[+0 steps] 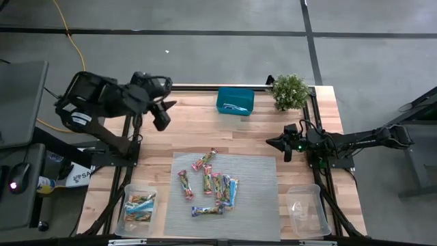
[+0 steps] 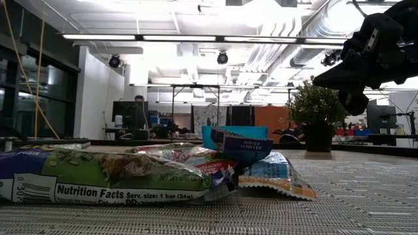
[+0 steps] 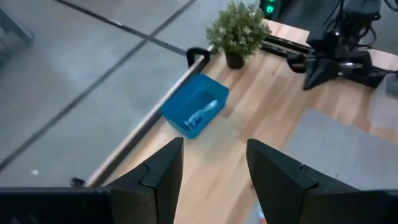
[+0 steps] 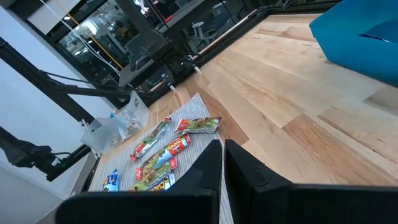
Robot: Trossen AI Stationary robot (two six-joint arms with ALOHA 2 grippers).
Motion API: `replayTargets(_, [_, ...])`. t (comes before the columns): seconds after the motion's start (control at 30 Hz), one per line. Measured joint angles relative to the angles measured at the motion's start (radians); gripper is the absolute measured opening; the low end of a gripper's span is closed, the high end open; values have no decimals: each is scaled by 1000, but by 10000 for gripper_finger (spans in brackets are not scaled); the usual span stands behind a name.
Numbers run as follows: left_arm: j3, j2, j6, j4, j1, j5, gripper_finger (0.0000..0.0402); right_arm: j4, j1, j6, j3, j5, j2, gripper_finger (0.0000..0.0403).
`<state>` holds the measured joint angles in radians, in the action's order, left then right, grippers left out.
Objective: Pick and place Granola Bars by type
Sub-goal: Put the blue granola bar into the blue bin
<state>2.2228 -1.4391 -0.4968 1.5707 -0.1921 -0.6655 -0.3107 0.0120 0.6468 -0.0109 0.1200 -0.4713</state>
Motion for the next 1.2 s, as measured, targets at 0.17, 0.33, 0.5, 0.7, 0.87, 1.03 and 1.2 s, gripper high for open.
replayTargets(0.17, [-151, 58, -186, 2, -64, 7, 172, 0, 0, 0, 0, 0, 0, 0])
replayTargets(0.33, [-321, 109, -412, 0, -147, 28, 172, 0, 0, 0, 0, 0, 0, 0])
replayTargets(0.5, [-472, 127, -627, 1, -249, 43, 172, 0, 0, 0, 0, 0, 0, 0])
replayTargets(0.7, [-615, 111, -789, -60, -370, 96, 172, 0, 0, 0, 0, 0, 0, 0])
replayTargets(0.87, [-715, 48, -800, -213, -436, 199, 172, 0, 0, 0, 0, 0, 0, 0])
replayTargets(1.03, [-777, -49, -791, -365, -460, 276, 172, 0, 0, 0, 0, 0, 0, 0])
replayTargets(1.2, [-792, -153, -679, -524, -463, 336, 172, -1, 0, 0, 0, 0, 1, 0])
